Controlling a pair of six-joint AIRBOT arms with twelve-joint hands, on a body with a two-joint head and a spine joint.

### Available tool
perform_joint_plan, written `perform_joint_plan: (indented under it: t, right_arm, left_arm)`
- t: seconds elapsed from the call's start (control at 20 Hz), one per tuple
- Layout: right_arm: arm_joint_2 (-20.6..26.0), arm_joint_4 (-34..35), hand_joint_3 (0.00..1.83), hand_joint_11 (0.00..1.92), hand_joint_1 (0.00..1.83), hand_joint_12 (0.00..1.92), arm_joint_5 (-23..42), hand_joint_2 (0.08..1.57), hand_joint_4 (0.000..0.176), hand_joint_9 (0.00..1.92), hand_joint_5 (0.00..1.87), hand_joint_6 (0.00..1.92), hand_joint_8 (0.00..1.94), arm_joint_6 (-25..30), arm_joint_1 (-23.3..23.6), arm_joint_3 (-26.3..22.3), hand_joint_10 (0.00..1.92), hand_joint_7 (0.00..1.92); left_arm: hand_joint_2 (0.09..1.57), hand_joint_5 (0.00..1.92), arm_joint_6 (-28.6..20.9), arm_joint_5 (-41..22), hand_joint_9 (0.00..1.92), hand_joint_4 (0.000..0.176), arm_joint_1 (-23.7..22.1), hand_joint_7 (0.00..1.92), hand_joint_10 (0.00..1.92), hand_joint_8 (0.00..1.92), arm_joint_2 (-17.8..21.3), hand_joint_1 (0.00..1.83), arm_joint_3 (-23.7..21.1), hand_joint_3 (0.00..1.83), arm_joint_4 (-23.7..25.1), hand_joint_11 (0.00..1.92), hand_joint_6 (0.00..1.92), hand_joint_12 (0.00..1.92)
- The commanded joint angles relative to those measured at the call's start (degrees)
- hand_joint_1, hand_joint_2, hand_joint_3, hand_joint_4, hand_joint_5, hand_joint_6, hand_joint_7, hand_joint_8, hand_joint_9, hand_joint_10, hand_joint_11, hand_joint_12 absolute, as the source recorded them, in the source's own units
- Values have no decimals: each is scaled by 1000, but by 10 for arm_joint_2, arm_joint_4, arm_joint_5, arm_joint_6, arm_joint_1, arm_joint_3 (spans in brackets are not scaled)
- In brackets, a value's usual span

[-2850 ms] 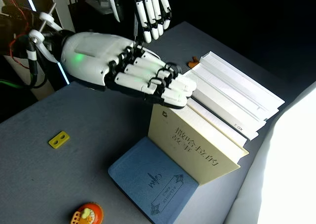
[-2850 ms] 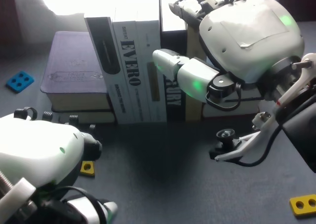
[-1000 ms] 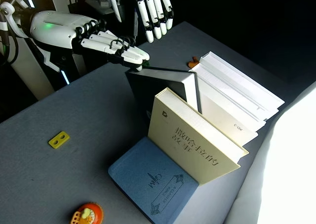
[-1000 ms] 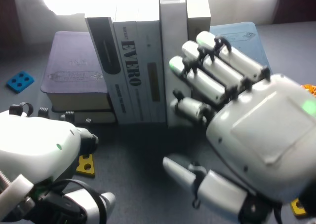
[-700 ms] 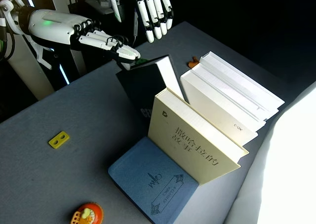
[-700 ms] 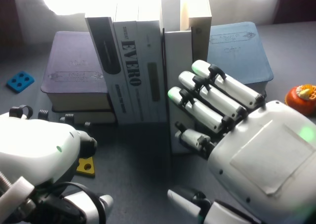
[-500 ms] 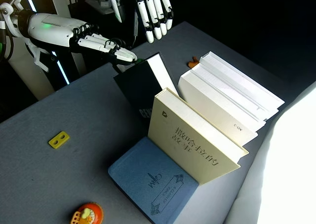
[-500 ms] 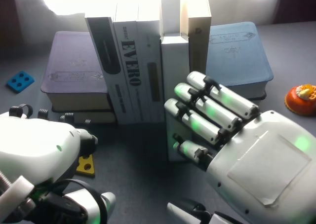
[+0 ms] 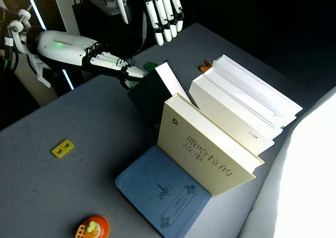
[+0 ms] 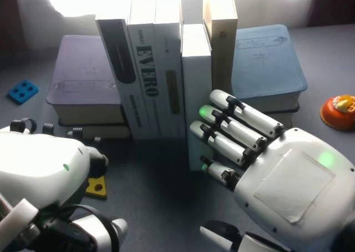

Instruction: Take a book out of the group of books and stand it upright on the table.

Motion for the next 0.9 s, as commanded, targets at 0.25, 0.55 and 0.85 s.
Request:
perform_joint_plan:
  t: [0.25, 0.55, 0.85]
  right_arm:
    - [-15, -28, 1, 0, 34, 0, 11, 1272, 0, 58, 669, 125, 10, 13, -14, 39, 12, 185]
    - [-10, -70, 2, 10, 8, 6, 25, 1278, 0, 78, 654, 112, 3, -15, -55, -7, 15, 191]
    - [12, -82, 5, 0, 0, 0, 65, 1286, 0, 96, 638, 102, 9, -43, -66, -79, 20, 211]
  left_arm:
    - [1379, 285, -1, 7, 263, 16, -4, 256, 0, 0, 0, 331, -2, 1, 46, 0, 1, 707]
    - [1388, 315, -1, 7, 294, 2, -5, 277, 6, 2, 0, 324, -2, 3, 46, 0, 5, 801]
    - [1390, 262, -1, 7, 254, 5, -5, 246, 5, 3, 0, 293, -2, 0, 46, 0, 3, 711]
